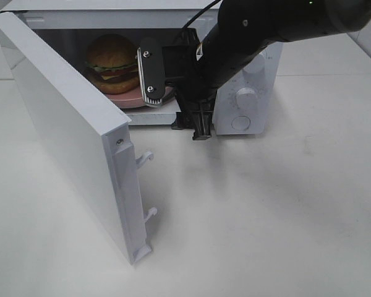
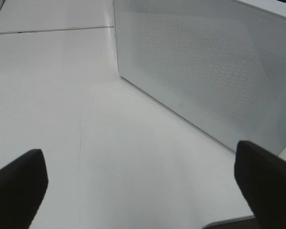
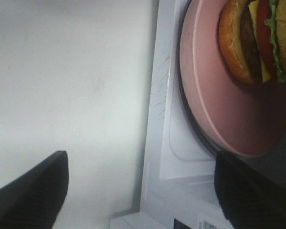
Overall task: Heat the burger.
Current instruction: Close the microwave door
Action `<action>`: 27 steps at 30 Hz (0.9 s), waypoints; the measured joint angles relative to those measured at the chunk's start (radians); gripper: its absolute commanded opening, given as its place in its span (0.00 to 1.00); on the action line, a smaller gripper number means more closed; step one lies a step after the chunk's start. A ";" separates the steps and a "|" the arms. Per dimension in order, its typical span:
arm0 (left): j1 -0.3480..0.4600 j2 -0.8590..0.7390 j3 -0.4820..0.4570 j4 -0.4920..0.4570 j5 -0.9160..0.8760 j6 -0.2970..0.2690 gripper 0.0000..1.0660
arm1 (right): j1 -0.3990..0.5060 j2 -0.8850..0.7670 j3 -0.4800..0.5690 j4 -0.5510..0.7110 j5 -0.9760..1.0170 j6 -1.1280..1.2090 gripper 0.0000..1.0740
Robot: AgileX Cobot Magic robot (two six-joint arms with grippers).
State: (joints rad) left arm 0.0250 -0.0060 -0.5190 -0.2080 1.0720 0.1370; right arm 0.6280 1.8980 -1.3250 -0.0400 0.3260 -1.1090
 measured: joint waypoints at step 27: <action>0.000 0.000 0.000 0.000 0.000 0.000 0.94 | 0.000 -0.410 0.416 -0.003 -0.009 0.333 0.71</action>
State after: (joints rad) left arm 0.0250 -0.0060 -0.5190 -0.2080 1.0720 0.1370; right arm 0.6280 1.4880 -0.9090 -0.0430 0.3170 -0.7760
